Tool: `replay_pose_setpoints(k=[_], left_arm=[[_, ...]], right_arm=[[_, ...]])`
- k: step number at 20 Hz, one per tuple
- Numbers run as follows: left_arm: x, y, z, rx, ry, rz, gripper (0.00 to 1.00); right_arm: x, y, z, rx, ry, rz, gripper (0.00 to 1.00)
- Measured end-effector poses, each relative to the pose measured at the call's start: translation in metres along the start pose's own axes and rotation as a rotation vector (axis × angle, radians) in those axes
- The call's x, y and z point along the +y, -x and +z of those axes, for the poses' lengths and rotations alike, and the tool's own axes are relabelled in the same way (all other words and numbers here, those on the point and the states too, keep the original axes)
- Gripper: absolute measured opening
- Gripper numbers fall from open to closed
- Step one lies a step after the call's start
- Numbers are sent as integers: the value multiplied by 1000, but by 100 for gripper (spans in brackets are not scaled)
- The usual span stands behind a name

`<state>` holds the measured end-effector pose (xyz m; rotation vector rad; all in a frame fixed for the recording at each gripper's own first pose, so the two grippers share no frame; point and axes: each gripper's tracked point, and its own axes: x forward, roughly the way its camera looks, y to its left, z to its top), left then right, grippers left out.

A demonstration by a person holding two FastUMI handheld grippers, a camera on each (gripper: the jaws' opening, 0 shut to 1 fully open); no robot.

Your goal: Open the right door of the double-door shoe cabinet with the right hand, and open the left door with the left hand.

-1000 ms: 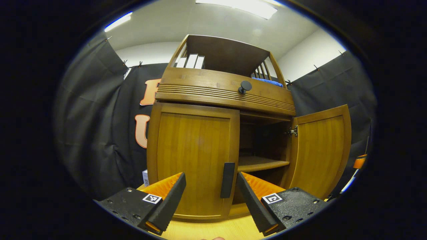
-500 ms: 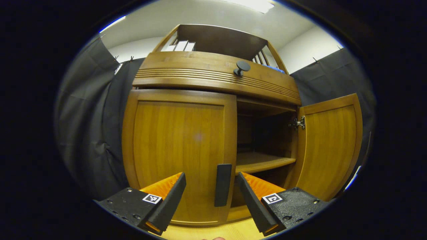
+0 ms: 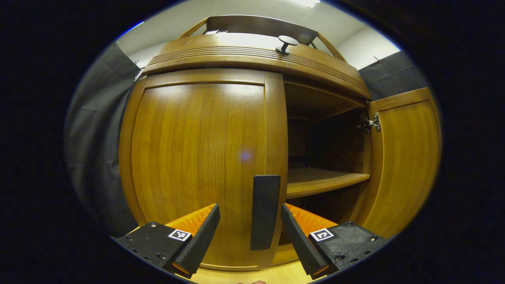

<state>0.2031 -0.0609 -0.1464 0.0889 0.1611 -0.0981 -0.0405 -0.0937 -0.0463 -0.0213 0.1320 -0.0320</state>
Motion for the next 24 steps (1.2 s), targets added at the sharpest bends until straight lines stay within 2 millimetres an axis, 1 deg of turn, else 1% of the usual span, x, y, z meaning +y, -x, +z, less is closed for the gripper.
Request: replay_pose_setpoints(k=[3,4,5,6,8,9,10,13,14,15,16,18,20,21,24], left_arm=[[8,-10,-10,31,8,43,92],[8,-10,-7,12,3,46,92],[10,-11,-9,18,-7,47,95],[9,-10,-9,12,-25,52,96],[9,-9,-10,9,-25,56,96],[10,-11,-9,10,-23,54,92],[9,-11,-10,10,-26,50,94],[1,-10,-10,17,-7,13,84],[-4,-10,-12,22,2,2,75],[-16,-13,-13,25,24,-51,66],[-19,-8,-14,35,43,-56,54],[-20,-12,-16,43,35,-77,30],[-19,-7,-15,44,26,-80,26],[-20,-4,-15,46,17,-79,26],[-19,6,-7,57,9,-69,25]], right_arm=[[2,-4,1,2,2,3,90],[3,-5,0,2,2,5,90],[4,-6,-1,5,3,5,90],[5,-8,-2,7,5,8,90],[9,-11,-4,17,7,20,90],[11,-13,-4,18,8,25,90],[12,-14,-4,17,9,28,90],[16,-13,-4,20,11,36,90],[16,-13,-5,20,13,35,90],[15,-11,-5,20,15,33,90],[16,-9,-5,20,15,32,90],[15,-5,-5,22,18,27,90],[15,-3,-6,25,22,25,90],[16,-2,-6,27,24,24,91],[20,0,-5,27,37,28,90]])
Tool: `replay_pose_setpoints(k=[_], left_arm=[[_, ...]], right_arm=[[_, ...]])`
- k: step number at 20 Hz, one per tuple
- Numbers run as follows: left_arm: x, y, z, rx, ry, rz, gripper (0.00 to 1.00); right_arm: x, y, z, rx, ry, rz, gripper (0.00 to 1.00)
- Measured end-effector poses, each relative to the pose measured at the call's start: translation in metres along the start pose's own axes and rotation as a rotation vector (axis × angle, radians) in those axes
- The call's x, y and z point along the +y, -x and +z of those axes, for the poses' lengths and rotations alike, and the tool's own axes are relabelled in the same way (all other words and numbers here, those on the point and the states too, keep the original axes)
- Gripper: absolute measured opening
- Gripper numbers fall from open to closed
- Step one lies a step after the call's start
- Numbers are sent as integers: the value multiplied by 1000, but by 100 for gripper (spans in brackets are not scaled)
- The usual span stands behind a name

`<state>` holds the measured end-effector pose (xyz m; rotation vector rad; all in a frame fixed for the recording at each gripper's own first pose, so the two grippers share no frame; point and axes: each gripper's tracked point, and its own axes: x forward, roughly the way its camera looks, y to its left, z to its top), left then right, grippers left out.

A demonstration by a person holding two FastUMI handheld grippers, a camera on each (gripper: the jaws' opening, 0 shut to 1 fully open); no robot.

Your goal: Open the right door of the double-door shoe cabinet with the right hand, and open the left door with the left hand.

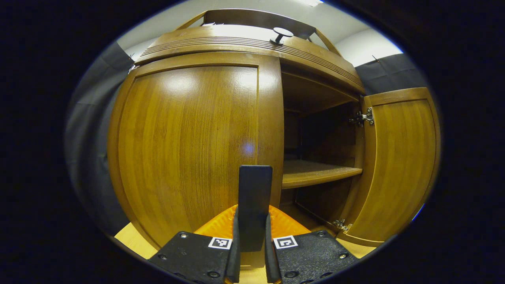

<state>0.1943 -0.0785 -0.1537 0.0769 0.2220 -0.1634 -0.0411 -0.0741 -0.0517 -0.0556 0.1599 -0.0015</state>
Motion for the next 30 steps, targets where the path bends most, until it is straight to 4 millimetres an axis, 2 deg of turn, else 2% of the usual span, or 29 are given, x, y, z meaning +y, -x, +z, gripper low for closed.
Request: replay_pose_setpoints(k=[3,4,9,12,18,24,30], left_arm=[[2,32,-6,12,7,3,26],[3,43,-7,16,4,6,26],[17,92,-2,40,-1,39,25],[34,130,2,34,3,59,26],[77,179,8,-9,4,169,24],[106,205,10,-31,12,224,24],[136,216,2,-21,-18,266,25]], right_arm=[[5,1,0,1,15,7,90],[-4,5,-4,-1,18,7,90],[-3,2,0,-19,17,3,90],[0,-1,2,-26,19,14,90],[10,-11,0,-23,15,58,91],[25,-22,0,-19,17,108,90],[34,-29,-3,-14,18,141,90]])
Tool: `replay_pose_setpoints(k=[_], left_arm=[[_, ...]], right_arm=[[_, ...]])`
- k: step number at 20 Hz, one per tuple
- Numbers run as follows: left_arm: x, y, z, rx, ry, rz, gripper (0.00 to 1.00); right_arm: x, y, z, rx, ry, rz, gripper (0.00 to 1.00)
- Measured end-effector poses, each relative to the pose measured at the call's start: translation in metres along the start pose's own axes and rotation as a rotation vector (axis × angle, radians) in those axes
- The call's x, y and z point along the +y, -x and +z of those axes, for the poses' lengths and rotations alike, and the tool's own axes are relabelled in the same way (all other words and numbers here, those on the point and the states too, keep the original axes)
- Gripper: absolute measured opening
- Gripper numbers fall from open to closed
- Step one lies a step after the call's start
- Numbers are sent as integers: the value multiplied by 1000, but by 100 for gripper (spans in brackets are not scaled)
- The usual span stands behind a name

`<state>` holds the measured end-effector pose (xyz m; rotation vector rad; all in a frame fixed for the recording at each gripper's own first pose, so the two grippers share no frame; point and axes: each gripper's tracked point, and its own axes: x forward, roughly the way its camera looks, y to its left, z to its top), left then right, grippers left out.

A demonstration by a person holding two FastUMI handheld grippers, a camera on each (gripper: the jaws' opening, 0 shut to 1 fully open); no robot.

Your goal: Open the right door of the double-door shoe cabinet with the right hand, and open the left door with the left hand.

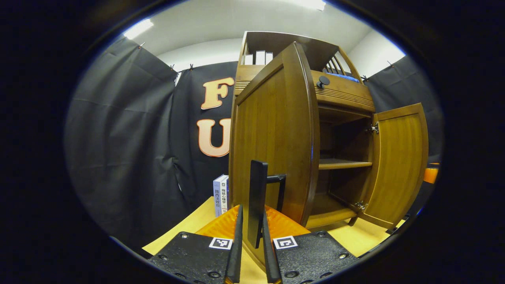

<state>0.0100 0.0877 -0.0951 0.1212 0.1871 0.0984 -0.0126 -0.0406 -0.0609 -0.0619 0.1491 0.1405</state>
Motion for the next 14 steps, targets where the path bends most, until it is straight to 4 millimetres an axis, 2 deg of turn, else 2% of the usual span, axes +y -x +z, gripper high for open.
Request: replay_pose_setpoints(k=[5,6,8,9,10,12,14], left_arm=[[44,0,-13,14,57,72,23],[46,1,-13,5,80,53,14],[51,2,-15,1,121,10,15],[53,2,-15,0,125,-9,29],[56,2,-15,-2,122,-26,14],[65,1,-15,7,100,-62,22],[75,-1,-15,11,78,-101,22]], right_arm=[[1,-8,-3,9,1,9,91],[2,-10,-4,13,0,10,91],[2,-12,-5,17,-1,13,91],[3,-14,-6,22,1,15,90],[4,-14,-7,24,3,19,90],[7,-16,-6,26,9,27,90],[9,-19,-6,28,13,32,90]])
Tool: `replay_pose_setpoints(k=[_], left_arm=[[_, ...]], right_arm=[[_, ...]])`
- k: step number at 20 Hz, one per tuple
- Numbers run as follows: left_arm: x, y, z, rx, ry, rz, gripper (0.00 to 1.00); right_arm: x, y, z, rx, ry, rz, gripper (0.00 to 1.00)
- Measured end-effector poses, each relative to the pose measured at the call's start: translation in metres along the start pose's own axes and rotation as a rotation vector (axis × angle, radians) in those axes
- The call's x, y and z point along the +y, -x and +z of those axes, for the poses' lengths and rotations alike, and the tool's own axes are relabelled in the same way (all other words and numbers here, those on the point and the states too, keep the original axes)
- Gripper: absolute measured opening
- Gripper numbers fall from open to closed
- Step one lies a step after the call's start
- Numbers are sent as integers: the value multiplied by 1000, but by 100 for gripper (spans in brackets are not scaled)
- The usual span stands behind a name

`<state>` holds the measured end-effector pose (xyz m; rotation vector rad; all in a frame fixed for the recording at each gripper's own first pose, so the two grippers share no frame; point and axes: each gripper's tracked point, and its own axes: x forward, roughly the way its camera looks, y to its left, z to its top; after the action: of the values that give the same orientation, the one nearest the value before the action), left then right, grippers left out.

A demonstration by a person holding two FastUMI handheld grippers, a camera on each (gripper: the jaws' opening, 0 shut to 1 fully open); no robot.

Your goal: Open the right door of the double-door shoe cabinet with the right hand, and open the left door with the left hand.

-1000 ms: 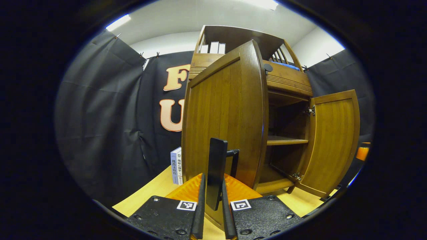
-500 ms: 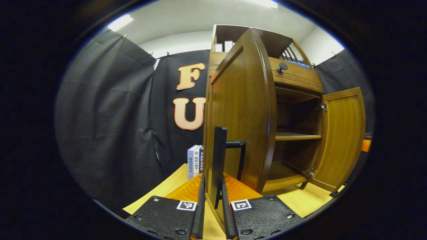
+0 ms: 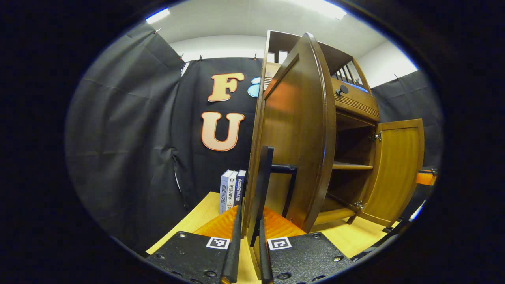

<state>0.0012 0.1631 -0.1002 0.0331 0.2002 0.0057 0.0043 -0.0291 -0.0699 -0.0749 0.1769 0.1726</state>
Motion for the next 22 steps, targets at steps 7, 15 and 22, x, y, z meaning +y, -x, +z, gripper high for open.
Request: replay_pose_setpoints(k=[7,15,22], left_arm=[[11,1,-12,34,102,-123,30],[8,39,-2,6,79,-133,27],[-50,77,30,-38,36,-266,25]], right_arm=[[10,-5,0,-2,-13,20,90],[20,-14,-6,9,-29,45,91],[36,-27,-9,19,-42,92,97]])
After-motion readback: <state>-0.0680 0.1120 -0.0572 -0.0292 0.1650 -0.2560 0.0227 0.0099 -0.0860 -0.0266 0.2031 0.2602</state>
